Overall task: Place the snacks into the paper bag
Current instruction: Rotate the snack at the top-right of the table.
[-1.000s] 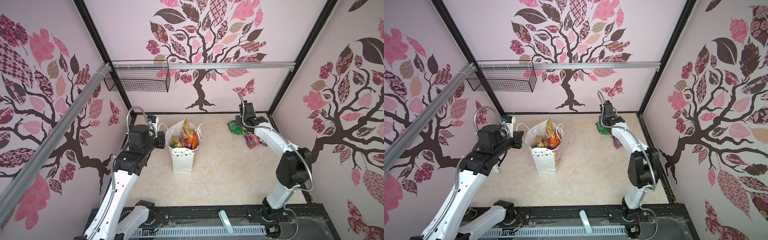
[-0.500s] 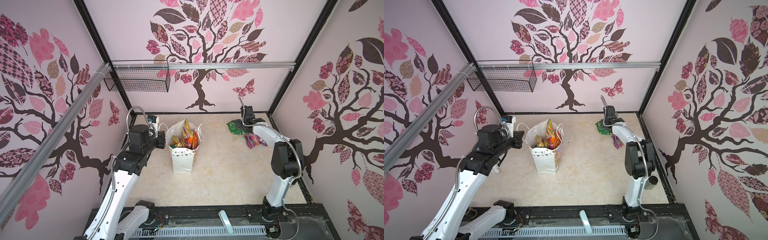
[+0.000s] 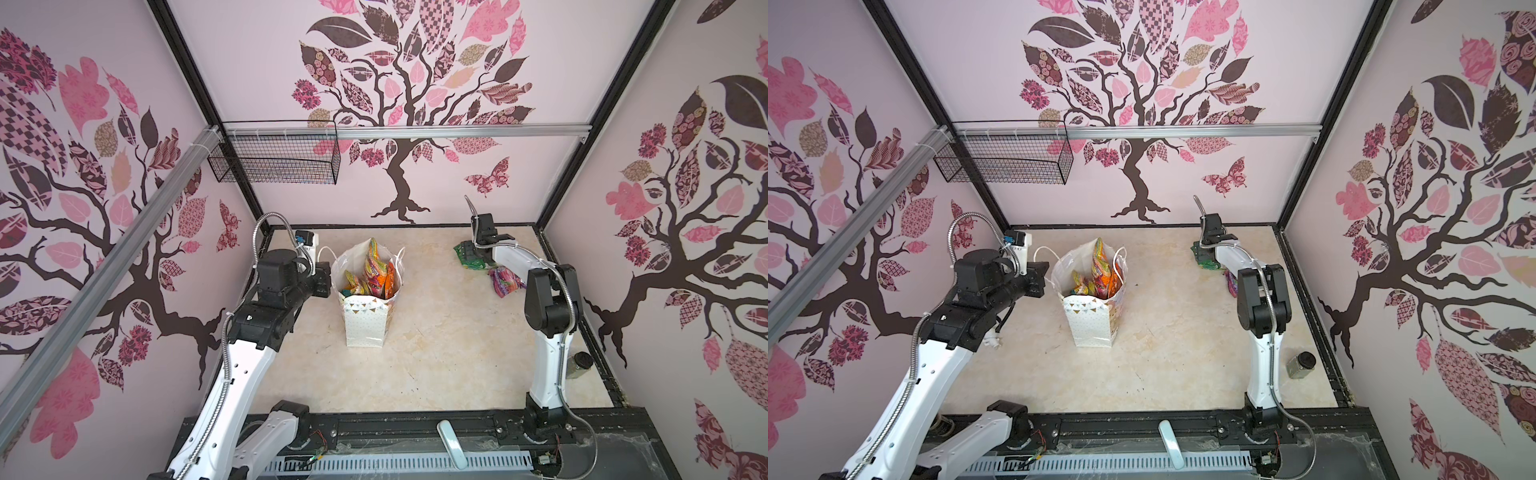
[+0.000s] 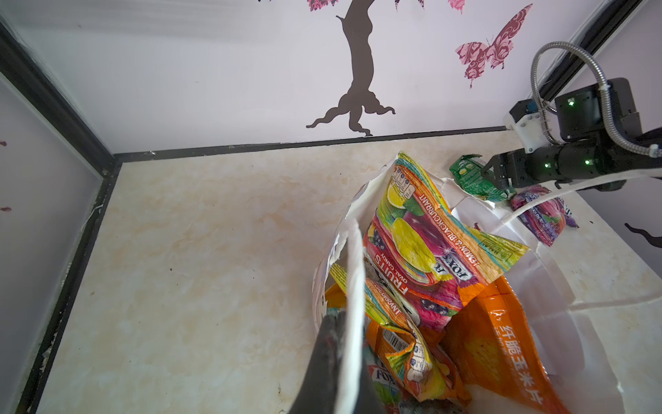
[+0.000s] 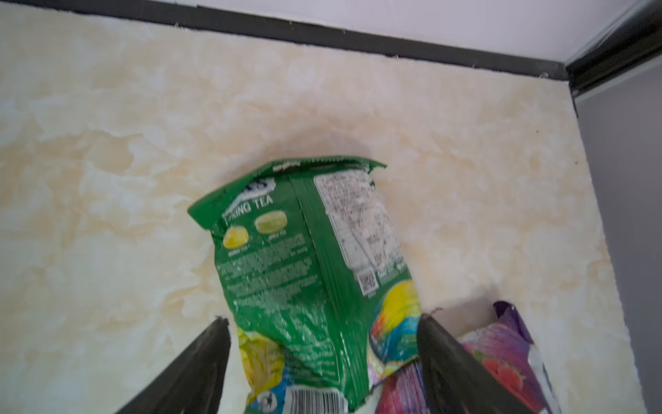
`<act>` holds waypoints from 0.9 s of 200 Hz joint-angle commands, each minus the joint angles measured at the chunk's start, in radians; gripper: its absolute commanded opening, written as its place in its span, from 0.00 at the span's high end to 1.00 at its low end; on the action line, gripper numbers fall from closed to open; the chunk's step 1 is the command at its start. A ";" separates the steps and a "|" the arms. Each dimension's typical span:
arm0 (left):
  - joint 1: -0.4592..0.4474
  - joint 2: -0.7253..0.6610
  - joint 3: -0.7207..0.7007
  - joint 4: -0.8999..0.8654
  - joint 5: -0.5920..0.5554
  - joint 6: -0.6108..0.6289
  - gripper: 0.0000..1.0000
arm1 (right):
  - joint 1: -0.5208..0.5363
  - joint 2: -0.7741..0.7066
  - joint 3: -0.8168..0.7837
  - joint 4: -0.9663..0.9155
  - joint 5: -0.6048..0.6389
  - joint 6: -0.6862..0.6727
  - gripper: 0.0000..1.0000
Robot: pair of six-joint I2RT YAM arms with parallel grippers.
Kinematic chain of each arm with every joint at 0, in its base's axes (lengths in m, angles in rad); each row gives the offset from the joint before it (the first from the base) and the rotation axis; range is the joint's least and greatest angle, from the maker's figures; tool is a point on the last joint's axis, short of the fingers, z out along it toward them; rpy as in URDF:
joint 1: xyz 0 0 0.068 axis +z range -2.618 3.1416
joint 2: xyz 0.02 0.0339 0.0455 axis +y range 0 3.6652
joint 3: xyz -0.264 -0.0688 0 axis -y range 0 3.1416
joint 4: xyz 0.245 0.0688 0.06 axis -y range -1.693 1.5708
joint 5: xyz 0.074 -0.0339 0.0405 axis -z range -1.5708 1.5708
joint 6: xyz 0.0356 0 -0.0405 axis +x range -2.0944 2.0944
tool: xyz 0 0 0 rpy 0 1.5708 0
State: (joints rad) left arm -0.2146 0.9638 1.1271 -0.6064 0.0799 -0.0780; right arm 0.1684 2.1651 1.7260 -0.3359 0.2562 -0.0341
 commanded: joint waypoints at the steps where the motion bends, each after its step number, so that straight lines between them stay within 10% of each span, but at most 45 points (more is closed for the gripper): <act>1: 0.007 -0.007 -0.013 0.054 -0.015 0.009 1.00 | 0.001 0.094 0.122 -0.042 -0.009 -0.030 0.16; 114: 0.007 0.002 -0.013 0.054 -0.009 0.010 1.00 | 0.022 0.342 0.386 -0.169 -0.088 -0.024 0.20; 180: 0.007 0.001 -0.013 0.055 -0.006 0.008 1.00 | 0.050 0.356 0.375 -0.170 -0.096 -0.002 0.45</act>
State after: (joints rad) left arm -0.2146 0.9695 1.1271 -0.5976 0.0799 -0.0776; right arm 0.1925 2.4660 2.0830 -0.4572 0.1902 -0.0456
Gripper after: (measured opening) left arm 0.051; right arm 0.608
